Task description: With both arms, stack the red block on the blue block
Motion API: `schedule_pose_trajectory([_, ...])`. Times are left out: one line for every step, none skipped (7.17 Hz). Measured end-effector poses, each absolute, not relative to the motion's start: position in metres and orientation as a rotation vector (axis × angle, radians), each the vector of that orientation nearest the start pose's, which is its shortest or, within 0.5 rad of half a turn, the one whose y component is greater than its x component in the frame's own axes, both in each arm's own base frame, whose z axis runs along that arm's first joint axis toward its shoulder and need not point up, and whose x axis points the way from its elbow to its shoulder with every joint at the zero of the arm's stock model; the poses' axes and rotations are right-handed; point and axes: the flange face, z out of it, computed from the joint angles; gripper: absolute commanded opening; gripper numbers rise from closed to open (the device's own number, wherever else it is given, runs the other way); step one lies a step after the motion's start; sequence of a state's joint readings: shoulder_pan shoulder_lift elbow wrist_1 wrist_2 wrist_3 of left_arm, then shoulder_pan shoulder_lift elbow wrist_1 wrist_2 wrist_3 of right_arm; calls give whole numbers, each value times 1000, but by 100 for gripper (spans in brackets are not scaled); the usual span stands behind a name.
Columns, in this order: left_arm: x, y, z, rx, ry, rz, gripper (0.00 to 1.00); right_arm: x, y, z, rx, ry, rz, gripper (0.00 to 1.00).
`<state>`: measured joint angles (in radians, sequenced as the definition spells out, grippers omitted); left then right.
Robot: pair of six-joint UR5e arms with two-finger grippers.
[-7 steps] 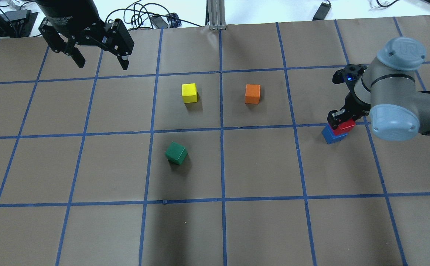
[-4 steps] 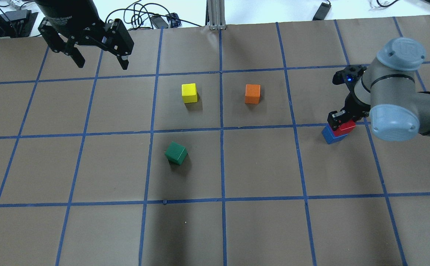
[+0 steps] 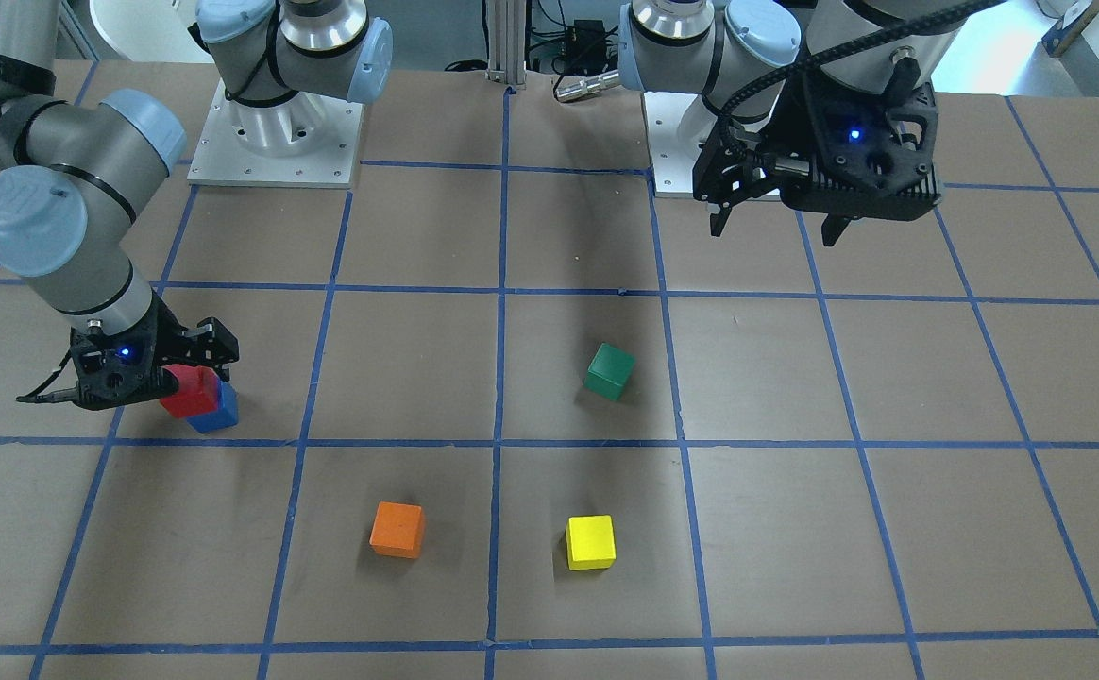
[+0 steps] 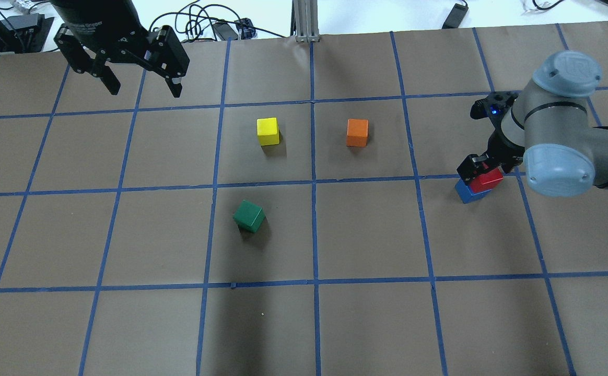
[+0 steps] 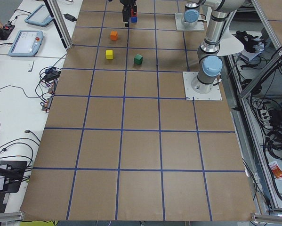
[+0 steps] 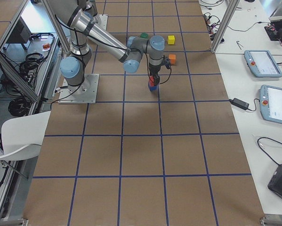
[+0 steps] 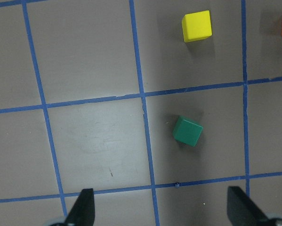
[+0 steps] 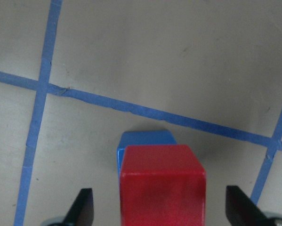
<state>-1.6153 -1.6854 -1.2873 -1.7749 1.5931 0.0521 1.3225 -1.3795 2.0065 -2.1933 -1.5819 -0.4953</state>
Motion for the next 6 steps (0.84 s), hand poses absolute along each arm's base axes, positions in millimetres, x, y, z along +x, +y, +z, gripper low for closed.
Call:
schedule_pose_trajectory([-155, -525, 547, 151, 3116, 55, 100, 5, -517, 265, -372, 3122, 37, 100])
schedule_pose_trajectory([-155, -526, 548, 151, 3116, 55, 100, 5, -520, 290, -363, 3117, 58, 100])
schedule_pose_trajectory([-155, -525, 548, 151, 3116, 53, 100, 5, -522, 321, -332, 3116, 75, 100])
schedule_pose_trajectory([-155, -525, 549, 152, 3116, 51, 100, 6, -519, 356, -257, 3118, 92, 100])
schedule_pose_trajectory([-155, -525, 550, 153, 3115, 48, 100, 10, -509, 392, -191, 3122, 98, 100])
schedule_pose_trajectory([-155, -525, 550, 153, 3115, 47, 100, 17, -499, 425, -163, 3126, 72, 100])
